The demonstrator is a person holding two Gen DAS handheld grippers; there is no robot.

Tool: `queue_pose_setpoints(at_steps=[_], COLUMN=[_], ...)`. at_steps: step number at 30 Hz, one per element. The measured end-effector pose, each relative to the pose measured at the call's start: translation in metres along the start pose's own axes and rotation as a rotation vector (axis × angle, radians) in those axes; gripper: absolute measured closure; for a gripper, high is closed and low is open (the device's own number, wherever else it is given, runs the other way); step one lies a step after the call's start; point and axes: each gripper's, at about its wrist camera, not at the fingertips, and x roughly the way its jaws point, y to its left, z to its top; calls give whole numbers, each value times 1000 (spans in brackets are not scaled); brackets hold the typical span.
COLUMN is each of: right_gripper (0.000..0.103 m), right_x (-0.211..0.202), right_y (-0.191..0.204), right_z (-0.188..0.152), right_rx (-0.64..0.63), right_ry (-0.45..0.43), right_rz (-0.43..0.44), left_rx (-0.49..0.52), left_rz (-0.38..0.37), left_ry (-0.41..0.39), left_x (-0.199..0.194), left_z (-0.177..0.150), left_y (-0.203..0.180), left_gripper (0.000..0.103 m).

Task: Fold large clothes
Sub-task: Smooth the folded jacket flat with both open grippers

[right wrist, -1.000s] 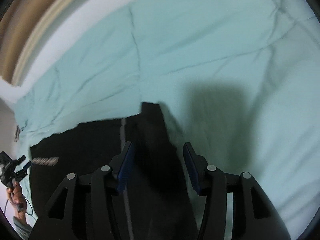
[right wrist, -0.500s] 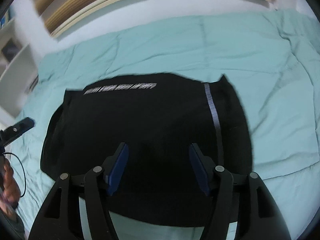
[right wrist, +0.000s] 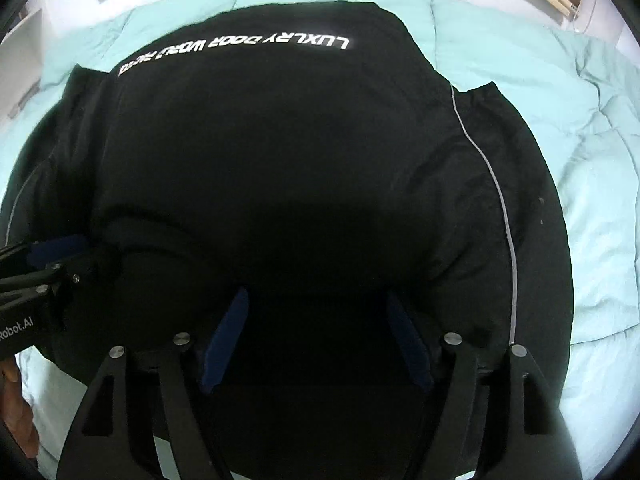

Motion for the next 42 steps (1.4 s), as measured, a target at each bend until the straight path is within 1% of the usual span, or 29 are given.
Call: queue_pose_setpoints(at_steps=[2, 4, 5, 6, 8, 10, 11, 13, 16, 18, 20, 22, 24, 28, 31, 33, 35, 37, 39, 42], right_gripper=[29, 28, 29, 28, 28, 29, 29, 29, 29, 27, 23, 22, 22, 22, 22, 22, 22, 22, 22, 22], right_x=[-7, -22, -34, -44, -60, -64, -62, -48, -3, 32, 47, 51, 53, 45, 24, 8, -12, -28, -41, -51], right_y=[-5, -14, -20, -24, -28, -28, -27, -23, -19, -24, -23, -23, -23, -27, -31, -35, -39, -43, -53, -69], right_z=[3, 10, 15, 22, 38, 57, 67, 81, 94, 101, 100, 100, 99, 99, 92, 83, 68, 53, 35, 13], right_rx=[14, 49, 72, 85, 95, 92, 86, 70, 81, 111, 107, 99, 90, 96, 119, 133, 142, 143, 155, 188], right_ry=[19, 20, -10, -44, -104, -137, -140, -129, -30, 37, 45, 42, 40, 38, 20, 6, -14, -31, -41, -47], right_rz=[37, 92, 122, 134, 129, 124, 112, 90, 98, 108, 99, 86, 80, 101, 132, 156, 187, 209, 198, 180], left_rx=[-2, 0, 3, 6, 14, 16, 12, 1, -38, -39, -25, -10, -3, -12, -22, -35, -39, -19, -10, -14], left_rz=[-24, -63, -75, -75, -78, -90, -95, -78, -79, -67, -38, -11, 6, -6, -44, -58, -17, 66, 123, 133], left_ry=[0, -23, -59, -93, -143, -159, -153, -118, -19, 8, 19, 20, 14, -3, -26, -63, -98, -130, -145, -135], left_x=[-10, -27, -41, -53, -70, -74, -70, -52, -10, 8, 16, 25, 23, 12, -10, -30, -47, -62, -72, -78], left_z=[2, 9, 14, 22, 36, 52, 59, 71, 72, 67, 68, 67, 66, 60, 52, 39, 24, 9, -4, -21], left_y=[2, 4, 5, 5, 3, 3, 4, 8, 11, 7, 5, 1, 1, 1, 3, 8, 14, 18, 26, 43], left_gripper=[48, 48, 48, 48, 48, 48, 48, 48, 48, 49, 49, 48, 47, 47, 47, 47, 47, 47, 47, 47])
